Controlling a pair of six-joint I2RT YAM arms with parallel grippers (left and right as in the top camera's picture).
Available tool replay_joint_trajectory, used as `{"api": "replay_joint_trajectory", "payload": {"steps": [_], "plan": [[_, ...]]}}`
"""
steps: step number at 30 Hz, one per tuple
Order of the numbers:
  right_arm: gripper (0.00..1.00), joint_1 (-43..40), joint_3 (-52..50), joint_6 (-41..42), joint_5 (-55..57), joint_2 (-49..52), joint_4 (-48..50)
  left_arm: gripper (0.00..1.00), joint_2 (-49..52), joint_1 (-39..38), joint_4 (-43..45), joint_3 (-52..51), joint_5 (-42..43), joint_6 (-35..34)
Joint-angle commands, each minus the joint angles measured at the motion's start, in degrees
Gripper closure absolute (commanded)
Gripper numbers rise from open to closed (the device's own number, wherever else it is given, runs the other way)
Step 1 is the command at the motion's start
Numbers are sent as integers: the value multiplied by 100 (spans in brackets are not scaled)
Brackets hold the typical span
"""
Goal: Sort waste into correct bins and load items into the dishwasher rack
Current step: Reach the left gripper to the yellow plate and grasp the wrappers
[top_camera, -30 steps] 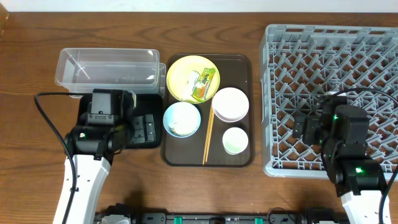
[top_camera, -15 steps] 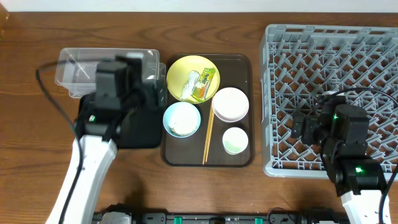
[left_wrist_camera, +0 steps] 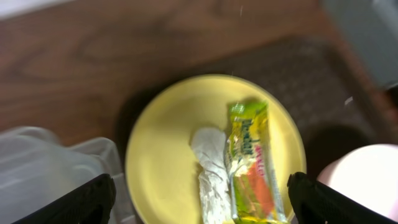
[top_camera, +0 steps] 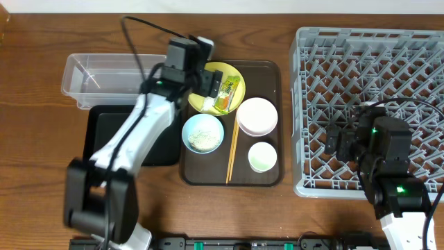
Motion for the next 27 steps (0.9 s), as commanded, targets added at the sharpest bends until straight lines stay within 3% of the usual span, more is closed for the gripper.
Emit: {"api": "replay_joint_trajectory", "payload": {"steps": [1,12,15,20,23,27], "plan": [[1,42,120,74,-46,4,9,12,413,-4,94,92,-149,157],[1,42,120,122,-48,4,-52,22,1292,-4,243,92,-63,155],[1,42,120,142,-48,4,-52,30,1399,-4,262,92,-63,155],[1,42,120,142,-48,2,-50,52,1534,-7,243,81,-52,116],[1,42,120,142,-48,4,-50,52,1543,-15,238,79,68,68],[1,42,120,142,-48,4,-48,66,1543,-15,205,79,85,66]]}}
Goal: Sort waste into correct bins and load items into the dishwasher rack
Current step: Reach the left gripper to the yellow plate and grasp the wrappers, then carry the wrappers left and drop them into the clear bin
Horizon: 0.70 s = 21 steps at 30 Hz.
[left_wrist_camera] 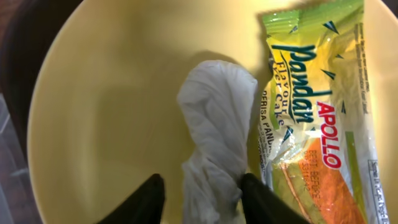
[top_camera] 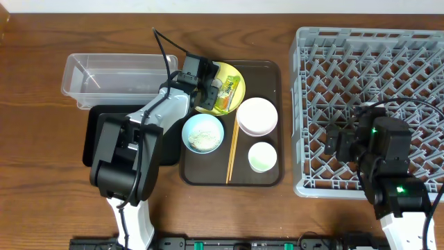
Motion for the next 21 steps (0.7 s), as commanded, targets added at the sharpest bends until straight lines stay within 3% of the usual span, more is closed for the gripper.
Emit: {"api": "replay_joint_trajectory", "payload": {"steps": [1,6,18,21], "plan": [[1,42,120,81,-46,2,-9,71,61,-7,-63,79,76,-37],[1,42,120,81,-46,2,-13,94,59,-7,-175,79,76,-37],[1,42,120,76,-42,2,-9,94,-1169,28,-232,81,48,-44],[1,42,120,76,-42,2,-7,94,-1580,153,-262,81,-101,-389]]}}
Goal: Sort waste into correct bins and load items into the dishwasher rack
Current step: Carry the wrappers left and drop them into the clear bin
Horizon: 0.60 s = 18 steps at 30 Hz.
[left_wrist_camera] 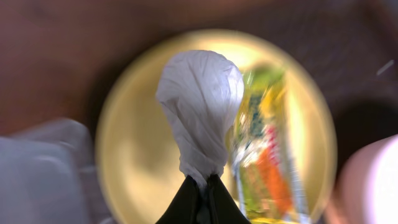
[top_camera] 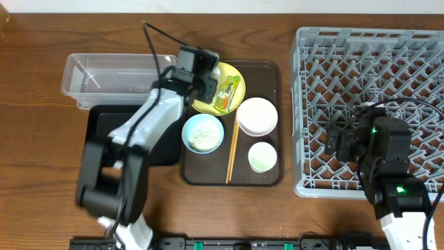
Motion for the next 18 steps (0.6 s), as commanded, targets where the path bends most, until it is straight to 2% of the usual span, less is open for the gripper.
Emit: {"api": "replay_joint_trajectory", "payload": {"steps": [1,6,11,13,14,15,18], "plan": [[1,42,120,76,-42,2,-4,94,-562,188,-31,83,-286,-476],[1,42,120,76,-42,4,2,94,-835,726,-35,83,-938,-1600],[1,42,120,76,-42,4,-2,94,-763,1276,-101,81,-942,-2990],[1,42,120,76,-44,2,-2,84,-728,1421,-219,81,-942,-3467],[1,42,120,76,-42,2,-2,70,-721,1469,-291,81,-942,-3613],[1,42,120,76,-42,4,-2,62,-713,1508,-363,81,-942,-3733],[1,42,120,76,-42,4,-2,51,-713,1521,-420,81,-935,-3746]]}}
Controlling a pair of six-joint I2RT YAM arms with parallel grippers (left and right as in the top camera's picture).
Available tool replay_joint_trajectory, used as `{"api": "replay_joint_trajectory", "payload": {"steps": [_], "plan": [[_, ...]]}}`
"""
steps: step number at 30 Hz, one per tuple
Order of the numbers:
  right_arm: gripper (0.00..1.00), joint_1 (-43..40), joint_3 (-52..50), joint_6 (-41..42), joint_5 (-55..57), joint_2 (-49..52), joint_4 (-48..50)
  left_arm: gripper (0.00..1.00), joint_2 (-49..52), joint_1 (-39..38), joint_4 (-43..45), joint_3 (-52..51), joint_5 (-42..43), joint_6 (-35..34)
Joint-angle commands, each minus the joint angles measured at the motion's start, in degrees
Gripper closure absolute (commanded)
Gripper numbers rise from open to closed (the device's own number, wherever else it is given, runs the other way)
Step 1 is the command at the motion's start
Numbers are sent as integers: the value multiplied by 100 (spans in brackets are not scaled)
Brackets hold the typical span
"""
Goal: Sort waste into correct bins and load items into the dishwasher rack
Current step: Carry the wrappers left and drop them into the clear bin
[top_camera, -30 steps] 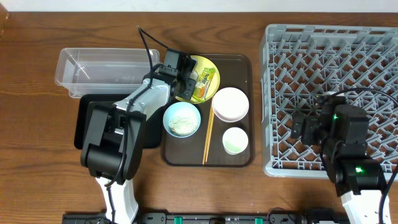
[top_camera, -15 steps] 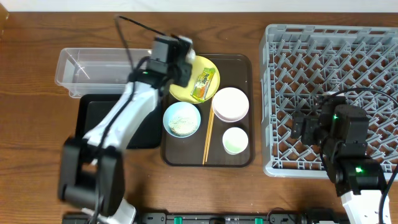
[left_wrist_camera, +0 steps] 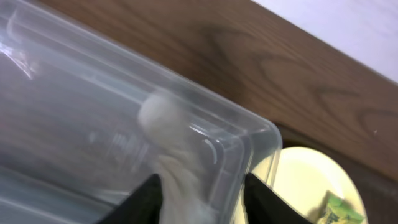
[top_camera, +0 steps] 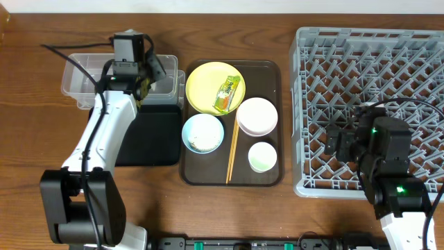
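Note:
My left gripper (top_camera: pixel 148 71) hangs over the right end of the clear plastic bin (top_camera: pixel 87 78). In the left wrist view its fingers (left_wrist_camera: pixel 149 190) stand apart, and the blurred white crumpled tissue (left_wrist_camera: pixel 165 121) lies between them, inside the bin's wall (left_wrist_camera: pixel 249 130). The yellow plate (top_camera: pixel 208 82) on the brown tray (top_camera: pixel 274 173) holds only the green snack wrapper (top_camera: pixel 227 94). My right gripper (top_camera: pixel 338 141) rests over the grey dishwasher rack (top_camera: pixel 368 62); its jaws are too small to read.
The tray also carries a blue bowl (top_camera: pixel 202 133), a white bowl (top_camera: pixel 257 116), a small green cup (top_camera: pixel 262 157) and chopsticks (top_camera: pixel 232 149). A black bin (top_camera: pixel 149 142) sits in front of the clear bin.
My left gripper has moved left from above the yellow plate to the clear bin's right end. Its jaws, then shut on the tissue, now stand apart with the tissue loose between them.
My left gripper was open above the plate holding tissue and wrapper. Then it was low with its fingers around the tissue, then shut on it and raised. Now it is open over the clear bin, the wrapper left on the plate. The right arm stayed still.

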Motion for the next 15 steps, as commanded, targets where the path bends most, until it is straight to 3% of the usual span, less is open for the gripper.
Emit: {"api": "replay_joint_trajectory", "payload": {"steps": [1,3,6,12,15], "plan": [[1,42,120,74,-39,4,0,47,42,-7,-24,79,-31,-535],[1,42,120,74,-42,4,2,41,42,-22,-13,81,125,-531],[1,42,120,76,-42,2,-4,40,37,-109,96,81,693,-116],[1,42,120,76,-42,4,-2,39,101,-822,111,79,1119,1963],[1,42,120,76,-39,4,0,37,247,-1222,81,79,1117,2542]]}}
